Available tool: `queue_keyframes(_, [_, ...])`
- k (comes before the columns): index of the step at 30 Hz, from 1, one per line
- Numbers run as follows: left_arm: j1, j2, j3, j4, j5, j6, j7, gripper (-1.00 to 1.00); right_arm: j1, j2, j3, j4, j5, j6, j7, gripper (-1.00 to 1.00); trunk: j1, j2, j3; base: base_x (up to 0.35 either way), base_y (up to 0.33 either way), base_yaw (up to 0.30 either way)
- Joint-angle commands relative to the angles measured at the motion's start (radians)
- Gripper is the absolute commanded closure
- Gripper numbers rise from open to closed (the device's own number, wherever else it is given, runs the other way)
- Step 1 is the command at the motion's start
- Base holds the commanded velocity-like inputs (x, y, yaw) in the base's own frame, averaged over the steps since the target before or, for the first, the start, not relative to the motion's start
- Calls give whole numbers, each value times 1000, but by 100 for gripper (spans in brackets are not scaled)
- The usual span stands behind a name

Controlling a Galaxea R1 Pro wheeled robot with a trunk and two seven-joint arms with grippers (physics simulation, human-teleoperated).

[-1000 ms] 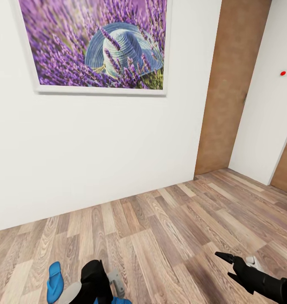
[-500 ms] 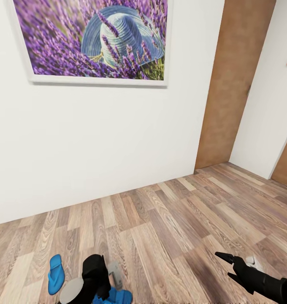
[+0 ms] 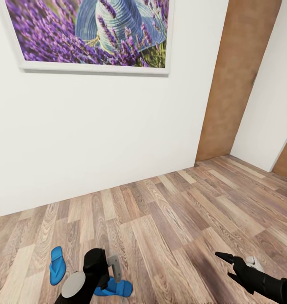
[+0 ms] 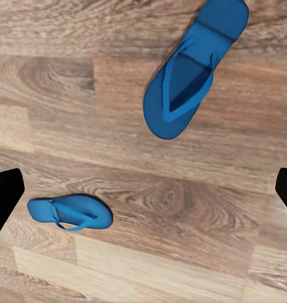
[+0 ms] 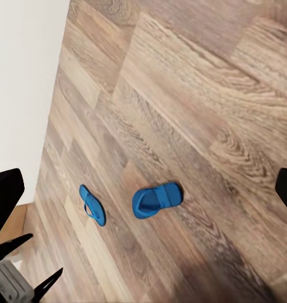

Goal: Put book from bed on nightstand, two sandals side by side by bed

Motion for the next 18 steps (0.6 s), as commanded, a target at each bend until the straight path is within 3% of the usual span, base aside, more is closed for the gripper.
queue_keyframes(1, [-2,0,-2,-1,-6,1,-6,-100,-1,0,-1,0,-1,5,0,-100,0,-1,-5,0,0,0])
queue_keyframes(12, [-9,2,-8,0,-9,-24,-7,-100,-1,0,-3,65,-3,5,4,-100,5,-3,-48,0,0,0])
queue_keyframes(18, [-9,2,-36,0,-9,-24,-7,-100,0,0,-3,68,-3,5,4,-100,7,-4,-67,0,0,0])
